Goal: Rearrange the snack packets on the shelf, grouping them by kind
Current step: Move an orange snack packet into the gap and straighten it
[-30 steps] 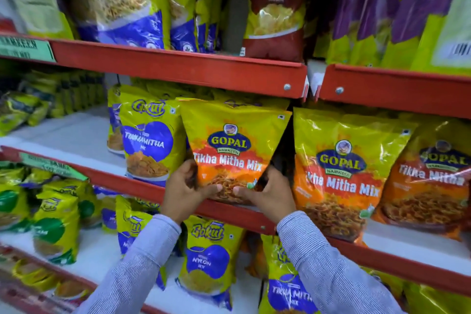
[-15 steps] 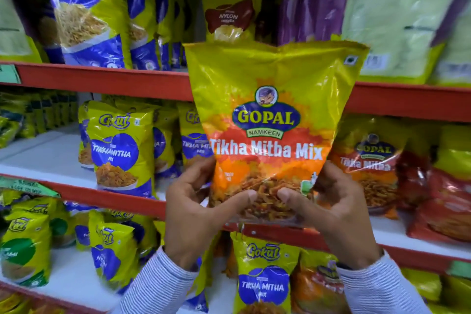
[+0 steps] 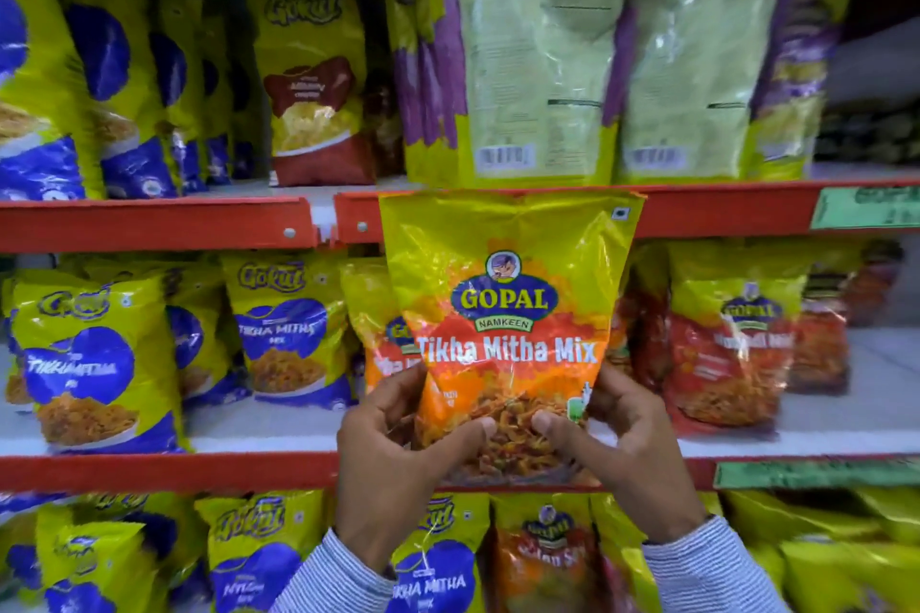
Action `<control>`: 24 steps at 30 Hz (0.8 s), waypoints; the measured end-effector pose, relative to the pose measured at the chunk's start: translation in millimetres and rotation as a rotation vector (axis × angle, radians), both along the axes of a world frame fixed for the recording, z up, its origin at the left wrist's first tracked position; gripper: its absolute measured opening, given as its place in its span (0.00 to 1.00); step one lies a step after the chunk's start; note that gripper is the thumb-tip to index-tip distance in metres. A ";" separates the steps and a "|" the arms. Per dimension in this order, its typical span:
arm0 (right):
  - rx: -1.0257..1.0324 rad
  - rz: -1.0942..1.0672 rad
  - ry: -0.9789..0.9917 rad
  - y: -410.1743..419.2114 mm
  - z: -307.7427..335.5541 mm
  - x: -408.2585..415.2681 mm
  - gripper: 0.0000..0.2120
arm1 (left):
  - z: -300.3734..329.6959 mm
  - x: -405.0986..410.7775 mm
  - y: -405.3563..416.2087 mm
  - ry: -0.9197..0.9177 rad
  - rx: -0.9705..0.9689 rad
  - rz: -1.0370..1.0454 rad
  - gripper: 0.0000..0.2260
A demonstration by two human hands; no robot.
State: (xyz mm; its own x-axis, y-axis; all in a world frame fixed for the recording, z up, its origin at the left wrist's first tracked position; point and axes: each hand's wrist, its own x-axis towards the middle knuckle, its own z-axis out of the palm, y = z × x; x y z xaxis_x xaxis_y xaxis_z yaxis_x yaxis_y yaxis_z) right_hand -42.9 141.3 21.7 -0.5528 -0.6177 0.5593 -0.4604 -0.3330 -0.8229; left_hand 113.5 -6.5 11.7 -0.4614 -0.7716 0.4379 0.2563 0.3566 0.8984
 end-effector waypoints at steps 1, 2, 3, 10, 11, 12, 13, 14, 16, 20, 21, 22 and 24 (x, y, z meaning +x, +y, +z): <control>0.008 -0.012 -0.005 4.3 -4.6 -7.0 0.18 | -5.0 -8.0 2.4 -0.011 0.005 -0.011 0.32; 0.015 -0.028 -0.010 9.8 -9.0 -16.3 0.19 | -10.3 -19.0 6.2 -0.031 0.001 -0.023 0.31; 0.025 -0.047 -0.017 15.2 -12.2 -26.4 0.20 | -14.3 -30.7 10.9 -0.049 -0.005 -0.037 0.30; 0.104 -0.104 -0.067 31.5 -28.6 -109.0 0.21 | -32.1 -118.3 29.9 -0.135 -0.004 -0.044 0.24; 0.124 -0.117 -0.067 30.6 -31.4 -120.0 0.22 | -34.9 -128.4 29.1 -0.156 0.001 -0.031 0.26; 0.145 -0.125 -0.067 29.2 -34.8 -131.0 0.23 | -38.8 -137.9 27.8 -0.177 0.009 -0.018 0.27; 0.165 -0.124 -0.068 26.9 -38.8 -139.9 0.23 | -43.3 -146.0 26.5 -0.193 0.019 -0.009 0.27; 0.189 -0.113 -0.062 24.4 -43.9 -147.4 0.24 | -49.1 -153.0 25.0 -0.210 0.025 0.003 0.28; 0.233 -0.094 -0.072 20.8 -55.8 -157.9 0.26 | -58.9 -161.6 23.6 -0.248 0.023 0.036 0.29; 0.249 -0.087 -0.102 19.9 -70.3 -165.5 0.26 | -67.3 -164.9 21.8 -0.288 -0.004 0.068 0.32; 0.252 -0.095 -0.092 20.7 -70.3 -165.6 0.25 | -66.4 -164.4 21.6 -0.302 -0.019 0.071 0.33; 0.253 -0.099 -0.084 21.7 -69.6 -164.4 0.26 | -64.4 -163.2 22.6 -0.310 -0.039 0.075 0.33; 0.217 -0.119 -0.071 24.7 -70.7 -162.4 0.28 | -60.1 -156.7 25.1 -0.304 -0.088 0.120 0.34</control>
